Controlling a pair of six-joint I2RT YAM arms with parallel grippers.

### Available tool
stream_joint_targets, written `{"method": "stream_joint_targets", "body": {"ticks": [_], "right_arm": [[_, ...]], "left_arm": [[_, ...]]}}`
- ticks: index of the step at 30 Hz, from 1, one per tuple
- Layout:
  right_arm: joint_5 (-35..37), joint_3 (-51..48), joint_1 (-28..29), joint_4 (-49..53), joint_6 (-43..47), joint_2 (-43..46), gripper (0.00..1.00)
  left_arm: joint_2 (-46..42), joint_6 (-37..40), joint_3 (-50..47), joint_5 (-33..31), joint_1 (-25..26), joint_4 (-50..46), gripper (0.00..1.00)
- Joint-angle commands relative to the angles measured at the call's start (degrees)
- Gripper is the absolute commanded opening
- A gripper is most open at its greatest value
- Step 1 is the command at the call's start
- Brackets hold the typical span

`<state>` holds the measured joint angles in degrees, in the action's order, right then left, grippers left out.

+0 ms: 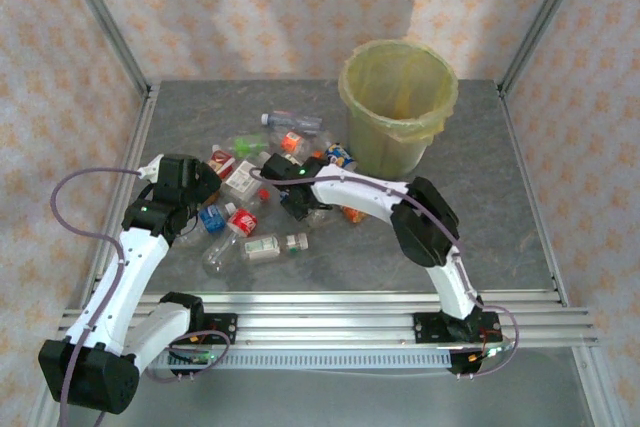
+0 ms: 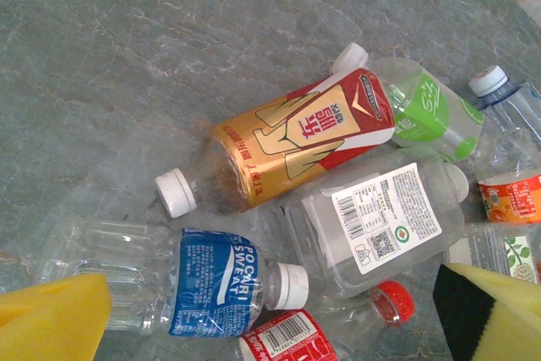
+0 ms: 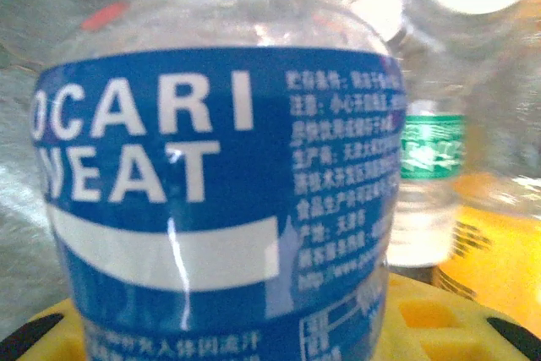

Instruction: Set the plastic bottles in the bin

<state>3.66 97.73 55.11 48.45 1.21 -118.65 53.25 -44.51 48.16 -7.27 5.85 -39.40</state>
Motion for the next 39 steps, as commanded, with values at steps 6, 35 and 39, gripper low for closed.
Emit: {"method": "stream_joint_targets", "body": {"ticks": [6,35,39], "right_arm": [[6.3,7.0,0.1,4.0,-2.4,14.0,0.34],[19.0,32.2,-23.6,0.0,1.9,9.7,0.33],[15.6,35.5,-26.2,3.3,-0.3,4.8,0.34]], "left_arm": [[-0.2,0.9,0.5,-0.3,-0.5,0.0,1.00],[0.2,2.5,0.3,5.5,-0.5,2.9,1.00],[-0.2,2.8,0.4,5.3,-0.5,2.6,1.00]]}}
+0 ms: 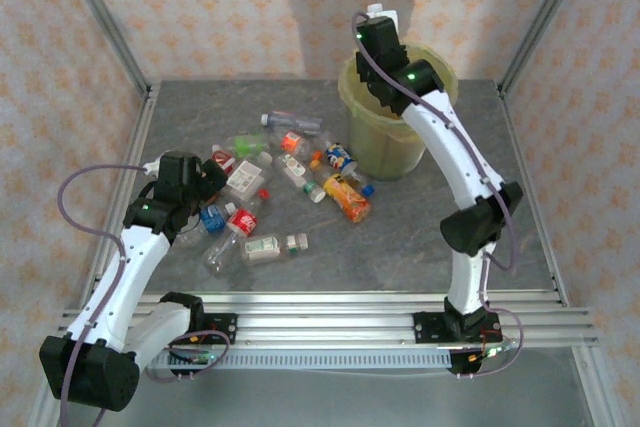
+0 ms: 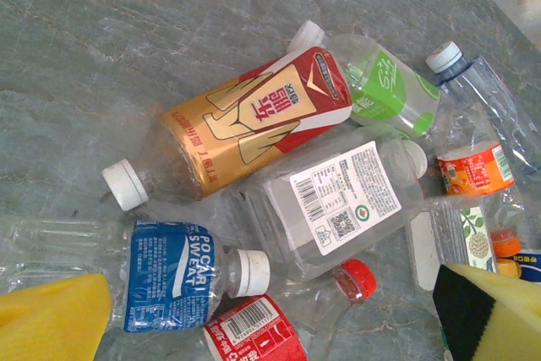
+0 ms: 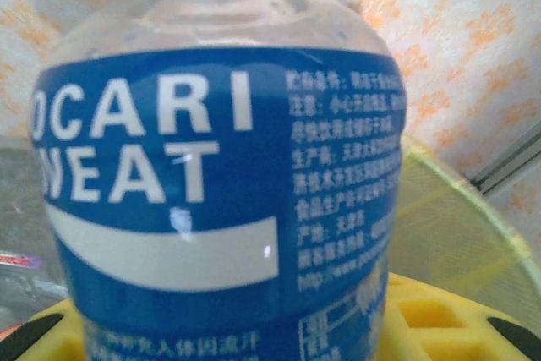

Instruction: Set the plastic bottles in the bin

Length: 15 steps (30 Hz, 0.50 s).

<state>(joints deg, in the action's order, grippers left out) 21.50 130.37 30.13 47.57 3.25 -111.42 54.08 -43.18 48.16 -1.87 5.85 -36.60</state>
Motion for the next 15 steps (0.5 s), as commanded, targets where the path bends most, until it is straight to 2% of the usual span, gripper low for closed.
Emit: {"method": "stream_joint_targets", "body": {"ticks": [1,8,15], "right_arm": [[-3.0,3.8,-1.8,5.2,-2.9,-3.8,0.34],[-10.3,9.5,-5.0,12.2,-7.0,-11.2,0.34],[-18.0,9.2,-7.6,17.0,-10.0,-14.2,0.38]], "left_arm": [[-1.2,1.4,0.5,-0.1,-0.5,-0.4,1.00],[-1.9,1.7,0.6,-0.6,-0.5,-0.7,1.00],[-2.1,1.9,0.7,-1.1,-0.5,-1.2,1.00]]}}
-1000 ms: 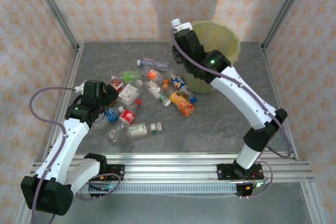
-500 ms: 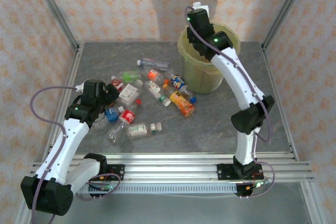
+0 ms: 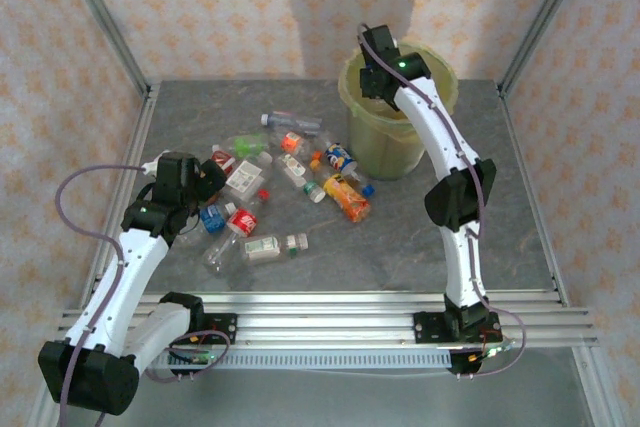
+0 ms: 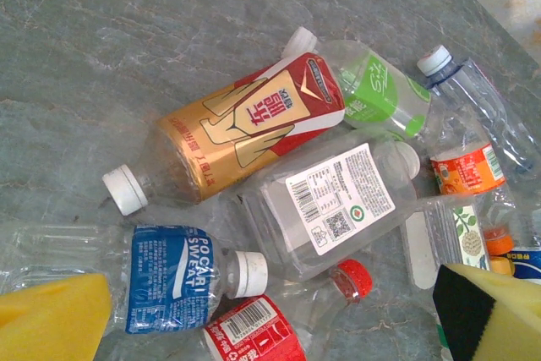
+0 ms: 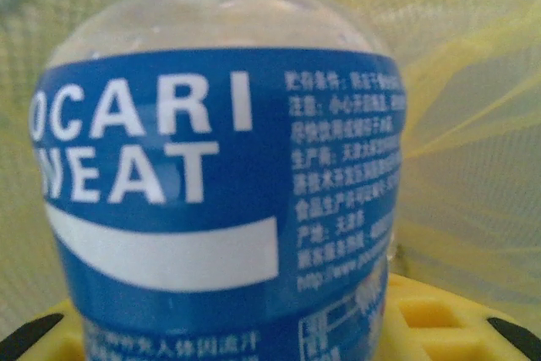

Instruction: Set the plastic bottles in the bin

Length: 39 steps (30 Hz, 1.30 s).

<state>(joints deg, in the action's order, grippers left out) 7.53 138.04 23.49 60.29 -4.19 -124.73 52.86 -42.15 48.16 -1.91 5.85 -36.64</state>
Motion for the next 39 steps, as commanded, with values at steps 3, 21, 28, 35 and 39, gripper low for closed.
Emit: {"method": "stream_joint_targets", "body": {"ticks": [3,21,28,35,39], "right_arm": [[-5.5,0.0,-1.5,5.0,-2.5,-1.4,0.41],[-6.5,3.9,-1.7,8.2,-1.3,-1.6,0.85],[-6.7,3.2,-1.5,8.5,-1.9,3.7,0.87],[-3.5,-7.2,2.2,2.7,-1.4,15.6,0.96],[-0.3,-16.4,5.2,-2.9,-0.9,25.0,0.99]], "left_arm": [[-0.8,0.7,0.8,-1.2,-0.4,-1.1,1.00],[-1.3,0.5,1.2,-1.6,-0.4,-2.1,1.00],[-1.4,0.6,1.2,-2.3,-0.5,-2.3,1.00],[-2.0,1.1,1.2,-2.7,-0.5,-2.0,1.00],[-2.6,1.1,1.0,-3.0,-0.5,-1.7,1.00]]}}
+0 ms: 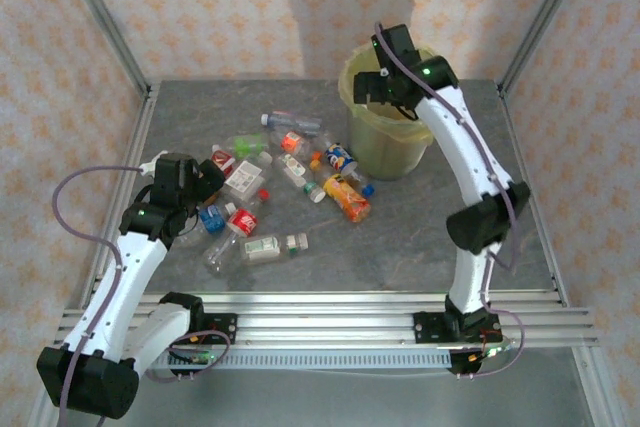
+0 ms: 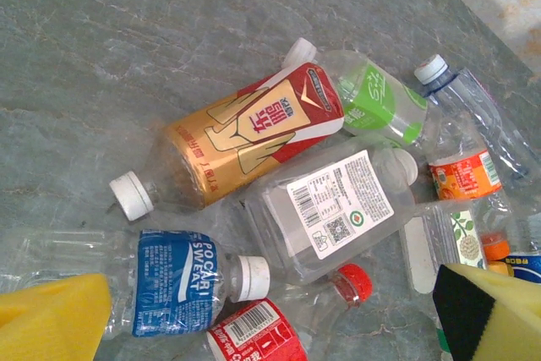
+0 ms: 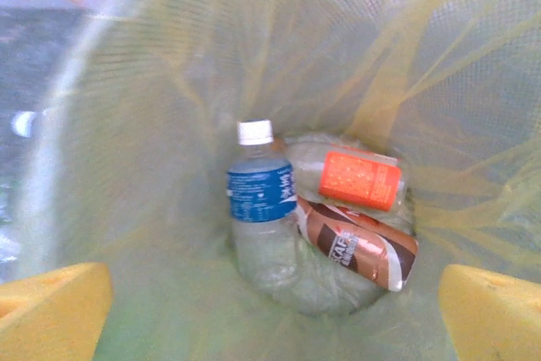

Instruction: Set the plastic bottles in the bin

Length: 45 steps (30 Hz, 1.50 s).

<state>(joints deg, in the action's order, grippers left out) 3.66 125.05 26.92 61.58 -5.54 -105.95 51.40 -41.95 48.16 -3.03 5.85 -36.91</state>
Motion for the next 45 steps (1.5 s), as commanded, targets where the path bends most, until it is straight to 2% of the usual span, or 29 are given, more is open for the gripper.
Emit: {"method": "stream_joint_targets", "body": {"ticks": [1,5,10,16,24,30,36,45], "right_arm": [[3.5,-6.6,2.6,-5.8,0.4,8.4,0.99],[1.6,-17.6,5.9,-12.8,2.4,18.5,0.99],[-3.2,-30.9,13.8,-20.7,8.3,28.9,0.99],[-10.0,-38.6,21.1,-22.6,12.5,29.9,0.99],[-13.2,-44.9,31.2,-24.5,19.8,21.3,0.99],[-11.6,-39.9,36.0,-21.0,20.5,9.3,0.99],[-6.9,-35.0,40.7,-18.3,23.6,-1.7,0.99],[-5.4,-30.7,42.0,-18.5,26.7,-9.9,0.99]], "left_arm": [[-1.2,0.9,0.9,-1.9,-0.5,-1.3,1.00],[-1.6,0.6,0.9,-2.1,-0.6,-1.0,1.00],[-2.8,0.0,0.4,-3.2,-0.5,-0.7,1.00],[-4.7,-0.8,-0.6,-3.7,-0.5,0.3,1.00],[-7.4,-2.1,-1.2,-5.8,-0.4,-0.7,1.00],[-10.3,-3.1,-2.4,-8.0,-0.5,-0.3,1.00],[-11.5,-3.4,-3.1,-8.8,-0.5,-0.3,1.00],[-11.5,-3.3,-3.1,-9.2,-0.5,-0.7,1.00]]}}
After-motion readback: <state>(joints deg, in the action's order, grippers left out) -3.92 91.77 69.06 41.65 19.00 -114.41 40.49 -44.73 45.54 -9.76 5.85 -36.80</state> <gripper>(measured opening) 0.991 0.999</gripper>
